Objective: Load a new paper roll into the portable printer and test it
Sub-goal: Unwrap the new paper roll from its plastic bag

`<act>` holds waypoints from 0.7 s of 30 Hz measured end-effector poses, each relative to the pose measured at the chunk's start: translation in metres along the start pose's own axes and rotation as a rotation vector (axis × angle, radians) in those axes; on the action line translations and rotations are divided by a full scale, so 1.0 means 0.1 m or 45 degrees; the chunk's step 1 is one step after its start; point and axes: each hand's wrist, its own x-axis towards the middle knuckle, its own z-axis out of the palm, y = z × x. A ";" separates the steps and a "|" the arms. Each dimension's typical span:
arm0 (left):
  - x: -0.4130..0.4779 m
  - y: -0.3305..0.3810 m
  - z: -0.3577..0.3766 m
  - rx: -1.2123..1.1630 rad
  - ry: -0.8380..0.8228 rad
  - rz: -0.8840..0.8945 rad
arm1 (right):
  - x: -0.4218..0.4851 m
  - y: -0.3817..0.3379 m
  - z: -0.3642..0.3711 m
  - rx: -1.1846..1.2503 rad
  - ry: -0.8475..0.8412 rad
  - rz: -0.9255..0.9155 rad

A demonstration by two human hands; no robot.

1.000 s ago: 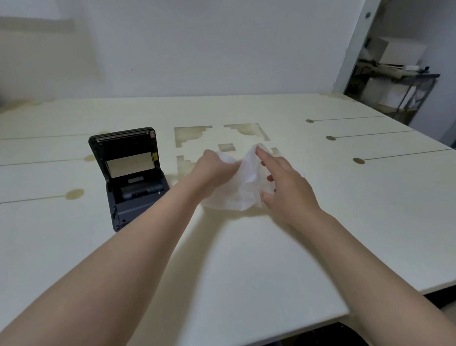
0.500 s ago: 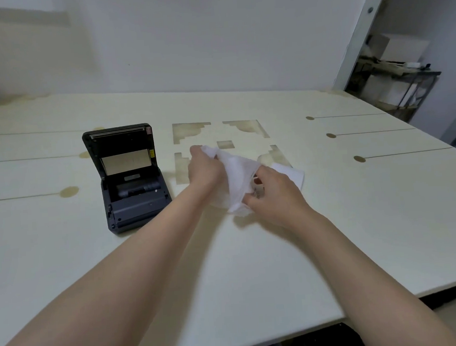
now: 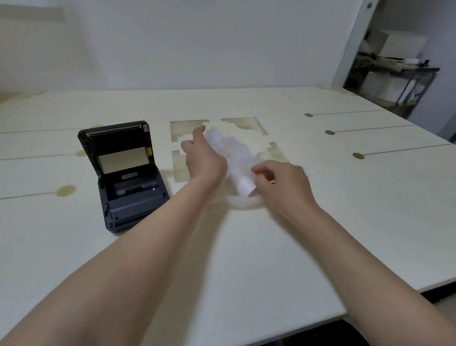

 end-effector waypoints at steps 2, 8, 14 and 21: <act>-0.02 -0.02 0.03 0.133 -0.104 0.033 | -0.01 0.04 0.06 -0.092 -0.101 -0.032; -0.29 0.00 -0.13 0.342 0.173 0.713 | -0.06 0.04 0.19 -0.381 -0.051 0.008; -0.41 -0.13 -0.12 0.642 -0.568 0.473 | -0.12 0.04 0.19 -0.162 0.152 -0.047; 0.00 -0.39 -0.10 1.070 -0.660 0.472 | -0.11 0.05 -0.08 0.677 0.165 0.137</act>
